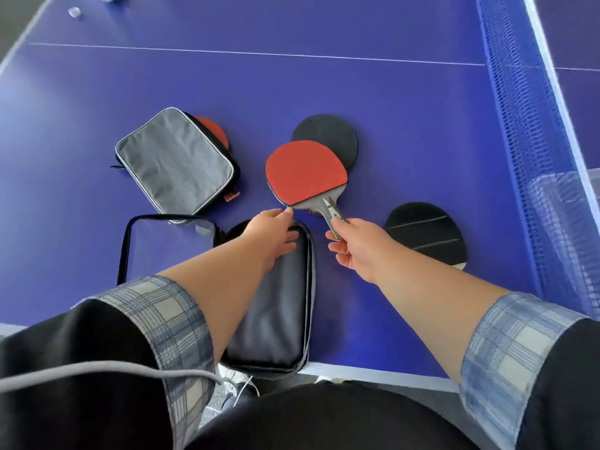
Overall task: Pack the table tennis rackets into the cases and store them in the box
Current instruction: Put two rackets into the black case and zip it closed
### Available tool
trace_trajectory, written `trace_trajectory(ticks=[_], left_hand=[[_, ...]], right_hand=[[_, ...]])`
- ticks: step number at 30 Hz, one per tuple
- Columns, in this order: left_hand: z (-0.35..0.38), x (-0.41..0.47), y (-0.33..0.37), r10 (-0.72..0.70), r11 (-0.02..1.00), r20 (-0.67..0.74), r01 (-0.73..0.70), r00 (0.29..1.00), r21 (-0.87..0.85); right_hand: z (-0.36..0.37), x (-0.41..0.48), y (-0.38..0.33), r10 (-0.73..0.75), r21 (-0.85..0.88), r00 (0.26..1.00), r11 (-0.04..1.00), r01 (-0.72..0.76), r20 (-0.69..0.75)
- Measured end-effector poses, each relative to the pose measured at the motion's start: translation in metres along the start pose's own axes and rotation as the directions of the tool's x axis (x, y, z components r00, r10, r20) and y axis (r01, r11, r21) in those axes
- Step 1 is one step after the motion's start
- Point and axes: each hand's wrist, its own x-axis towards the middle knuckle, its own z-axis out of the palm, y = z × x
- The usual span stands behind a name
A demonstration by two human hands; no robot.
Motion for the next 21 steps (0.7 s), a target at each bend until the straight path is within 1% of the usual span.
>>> trace_trajectory(ticks=[2, 3, 4, 5, 6, 7, 8, 11, 15, 18, 21], left_hand=[[-0.003, -0.007, 0.010, -0.016, 0.992, -0.050, 0.010, 0.999, -0.123], [-0.008, -0.010, 0.015, -0.006, 0.984, -0.101, -0.013, 0.995, -0.180], [-0.014, -0.013, 0.019, 0.017, 0.979, -0.177, -0.052, 0.984, -0.198], [-0.023, -0.016, 0.021, 0.050, 0.981, -0.261, -0.096, 0.964, -0.169], [-0.033, -0.020, 0.019, 0.080, 0.987, -0.335, -0.122, 0.939, -0.105], [-0.044, -0.023, 0.015, 0.107, 0.991, -0.378, -0.130, 0.920, -0.036], [-0.053, -0.027, 0.008, 0.121, 0.992, -0.383, -0.125, 0.916, 0.014], [-0.077, -0.037, -0.017, 0.113, 0.989, -0.308, -0.077, 0.945, 0.126], [-0.102, -0.040, -0.043, 0.056, 0.976, -0.147, -0.023, 0.988, 0.218], [-0.114, -0.040, -0.059, 0.026, 0.942, -0.022, -0.017, 0.999, 0.336], [-0.123, -0.037, -0.069, 0.004, 0.907, 0.058, -0.028, 0.998, 0.419]], right_hand=[[0.011, -0.016, 0.001, 0.018, 0.026, 0.998, 0.999, -0.019, 0.059], [0.017, -0.025, 0.004, 0.018, 0.013, 0.995, 1.000, -0.020, 0.094], [0.023, -0.034, 0.008, 0.017, -0.006, 0.991, 1.000, -0.016, 0.135], [0.030, -0.042, 0.014, 0.017, -0.031, 0.983, 0.999, -0.012, 0.181], [0.037, -0.049, 0.021, 0.025, -0.056, 0.974, 0.998, -0.013, 0.226], [0.044, -0.056, 0.028, 0.038, -0.091, 0.964, 0.996, -0.015, 0.262], [0.052, -0.061, 0.036, 0.051, -0.132, 0.957, 0.991, -0.014, 0.285], [0.071, -0.071, 0.057, 0.116, -0.246, 0.949, 0.968, -0.042, 0.293], [0.077, -0.088, 0.079, 0.202, -0.293, 0.941, 0.949, -0.119, 0.271], [0.083, -0.103, 0.095, 0.194, -0.423, 0.966, 0.900, -0.106, 0.172], [0.097, -0.111, 0.107, 0.145, -0.581, 0.989, 0.808, -0.098, 0.036]])
